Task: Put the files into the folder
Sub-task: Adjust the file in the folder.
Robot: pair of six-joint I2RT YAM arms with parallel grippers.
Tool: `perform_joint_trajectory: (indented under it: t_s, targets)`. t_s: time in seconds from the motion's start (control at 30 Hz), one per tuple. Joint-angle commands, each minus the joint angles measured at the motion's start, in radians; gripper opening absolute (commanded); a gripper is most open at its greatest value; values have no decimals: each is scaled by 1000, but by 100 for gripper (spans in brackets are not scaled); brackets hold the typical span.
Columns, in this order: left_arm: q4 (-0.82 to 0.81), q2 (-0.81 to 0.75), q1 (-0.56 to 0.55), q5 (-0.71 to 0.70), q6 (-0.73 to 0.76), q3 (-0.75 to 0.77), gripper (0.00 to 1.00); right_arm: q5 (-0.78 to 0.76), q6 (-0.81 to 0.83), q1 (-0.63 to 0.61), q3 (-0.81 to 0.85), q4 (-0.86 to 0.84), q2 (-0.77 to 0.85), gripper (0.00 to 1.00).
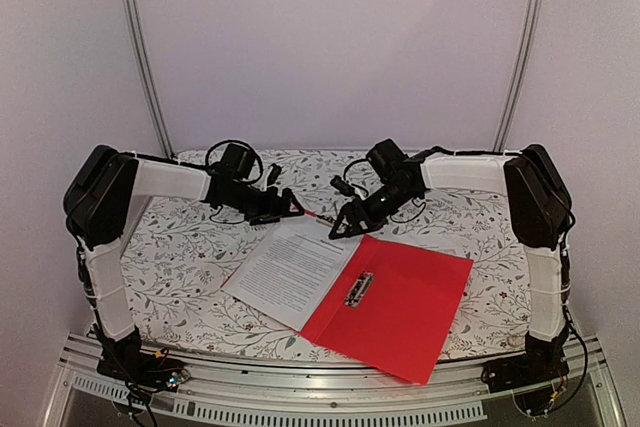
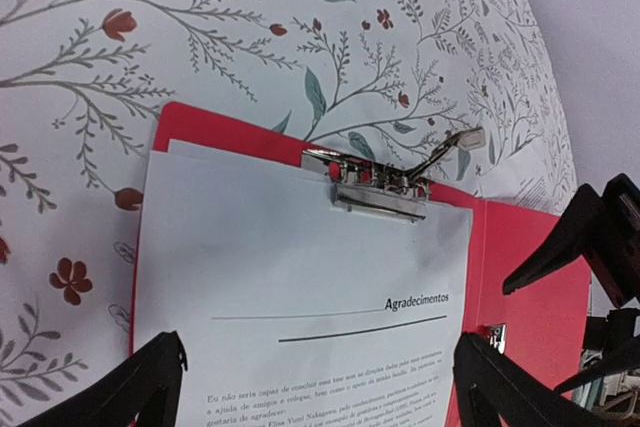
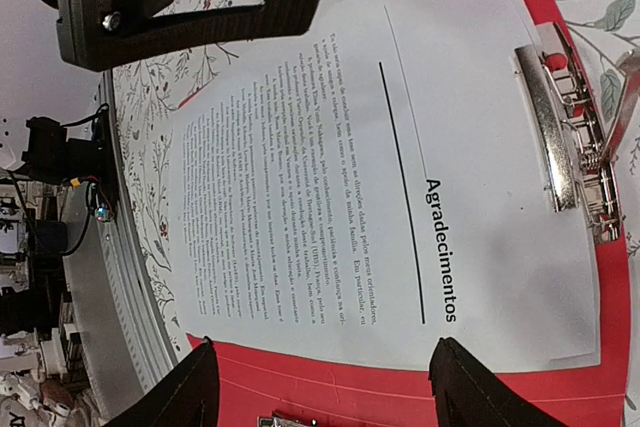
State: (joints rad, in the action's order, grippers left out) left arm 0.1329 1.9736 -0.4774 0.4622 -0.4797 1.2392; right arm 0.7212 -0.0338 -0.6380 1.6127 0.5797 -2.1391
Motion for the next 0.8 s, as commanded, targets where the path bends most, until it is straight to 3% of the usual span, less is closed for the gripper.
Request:
perform_joint_trajectory:
  t_s: [0.0, 0.47, 0.77]
  targets:
    - [5, -14, 26, -16, -1, 15, 95, -45, -13, 7, -52, 0, 63, 73]
    - [73, 72, 62, -4, 31, 74, 95, -470, -167, 81, -186, 135, 261, 75]
    - [73, 38, 62, -7, 28, -6, 95, -541, -167, 133, -241, 260, 318, 75]
